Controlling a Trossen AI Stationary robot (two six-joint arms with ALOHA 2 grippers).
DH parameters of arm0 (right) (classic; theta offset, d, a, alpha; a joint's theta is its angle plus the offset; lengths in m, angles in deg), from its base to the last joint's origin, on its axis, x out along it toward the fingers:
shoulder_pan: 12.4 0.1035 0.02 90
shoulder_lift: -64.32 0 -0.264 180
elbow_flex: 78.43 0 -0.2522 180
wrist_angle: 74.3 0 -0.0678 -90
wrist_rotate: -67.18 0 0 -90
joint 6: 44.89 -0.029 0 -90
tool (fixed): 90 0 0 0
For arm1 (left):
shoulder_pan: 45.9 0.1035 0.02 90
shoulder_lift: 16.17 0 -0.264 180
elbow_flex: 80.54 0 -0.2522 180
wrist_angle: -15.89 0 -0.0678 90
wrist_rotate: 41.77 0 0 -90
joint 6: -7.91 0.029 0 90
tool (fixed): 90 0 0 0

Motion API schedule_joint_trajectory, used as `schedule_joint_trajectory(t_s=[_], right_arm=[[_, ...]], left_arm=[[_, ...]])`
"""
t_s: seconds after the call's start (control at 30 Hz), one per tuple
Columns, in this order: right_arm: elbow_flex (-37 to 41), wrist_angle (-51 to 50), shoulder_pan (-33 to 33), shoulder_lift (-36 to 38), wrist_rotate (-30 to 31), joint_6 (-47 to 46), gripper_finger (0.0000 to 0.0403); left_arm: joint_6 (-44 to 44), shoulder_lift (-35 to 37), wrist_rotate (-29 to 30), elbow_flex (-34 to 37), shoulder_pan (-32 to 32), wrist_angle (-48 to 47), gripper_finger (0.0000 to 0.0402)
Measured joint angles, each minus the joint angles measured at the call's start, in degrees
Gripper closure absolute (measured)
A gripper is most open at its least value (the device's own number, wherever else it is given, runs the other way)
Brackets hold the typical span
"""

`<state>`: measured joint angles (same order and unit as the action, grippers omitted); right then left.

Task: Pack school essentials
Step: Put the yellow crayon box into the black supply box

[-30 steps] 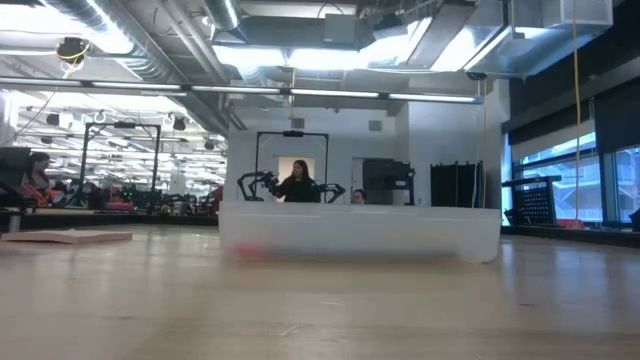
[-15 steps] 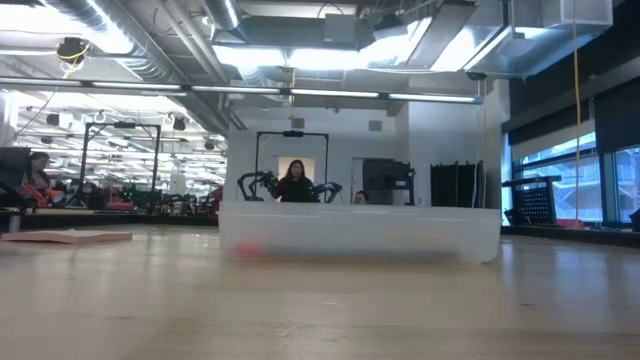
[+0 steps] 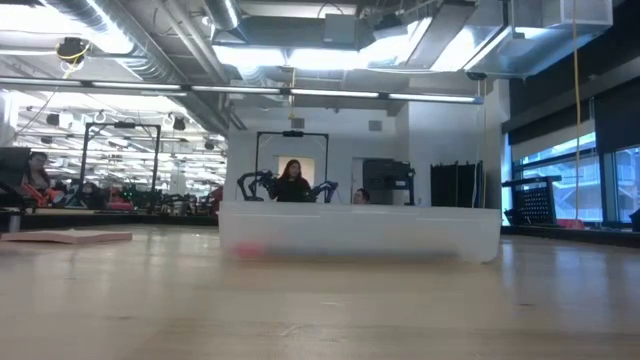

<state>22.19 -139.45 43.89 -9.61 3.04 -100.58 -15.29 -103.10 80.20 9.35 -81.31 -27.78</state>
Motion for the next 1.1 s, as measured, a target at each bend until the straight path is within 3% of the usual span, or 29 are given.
schedule_joint_trajectory(t_s=[0.27, 0.6, 0.9, 1.1], right_arm=[[0.0, 0.3, 0.0, 0.0, 2.3, -3.8, 0.0289], [0.0, -0.2, 0.0, 0.0, 2.1, -19.7, 0.0289], [0.0, -7.0, 0.0, -2.5, 2.6, -30.7, 0.0289], [0.0, -5.9, 0.0, -2.8, 2.5, -28.2, 0.0289]], left_arm=[[-0.5, 0.0, 0.3, 0.0, 0.6, 0.0, 0.0383], [-0.5, 0.0, 0.3, 0.0, 0.6, 0.0, 0.0395], [-0.6, 0.0, 0.3, 0.0, 0.6, 0.0, 0.0396], [-0.6, 0.0, 0.3, 0.0, 0.6, 0.0, 0.0383]])
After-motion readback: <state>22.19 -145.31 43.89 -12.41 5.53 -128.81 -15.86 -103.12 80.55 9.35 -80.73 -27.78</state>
